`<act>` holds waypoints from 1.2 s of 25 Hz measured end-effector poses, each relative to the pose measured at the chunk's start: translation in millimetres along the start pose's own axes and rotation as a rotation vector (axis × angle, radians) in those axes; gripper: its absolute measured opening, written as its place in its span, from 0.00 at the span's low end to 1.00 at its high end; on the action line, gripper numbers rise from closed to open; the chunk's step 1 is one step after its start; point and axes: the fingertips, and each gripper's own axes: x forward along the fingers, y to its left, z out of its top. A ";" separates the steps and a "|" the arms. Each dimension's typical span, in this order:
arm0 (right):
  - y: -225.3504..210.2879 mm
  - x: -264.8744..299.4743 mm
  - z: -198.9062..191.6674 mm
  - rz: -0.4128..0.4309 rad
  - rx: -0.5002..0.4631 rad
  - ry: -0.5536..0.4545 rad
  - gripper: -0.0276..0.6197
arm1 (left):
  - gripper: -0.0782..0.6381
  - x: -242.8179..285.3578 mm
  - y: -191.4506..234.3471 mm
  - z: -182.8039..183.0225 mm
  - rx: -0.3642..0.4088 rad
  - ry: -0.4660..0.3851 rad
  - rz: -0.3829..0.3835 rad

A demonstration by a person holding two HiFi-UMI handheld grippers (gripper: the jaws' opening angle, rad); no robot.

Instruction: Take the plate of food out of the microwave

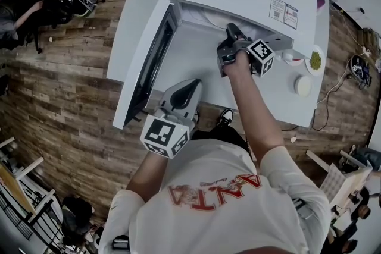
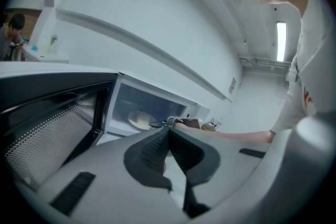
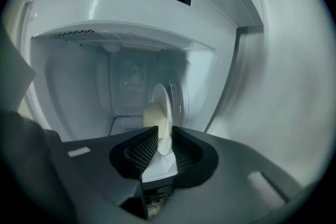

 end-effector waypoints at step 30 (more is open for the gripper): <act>-20.6 -4.0 -5.1 0.003 -0.017 0.065 0.14 | 0.12 -17.4 -9.4 -6.6 -0.017 -0.005 -0.025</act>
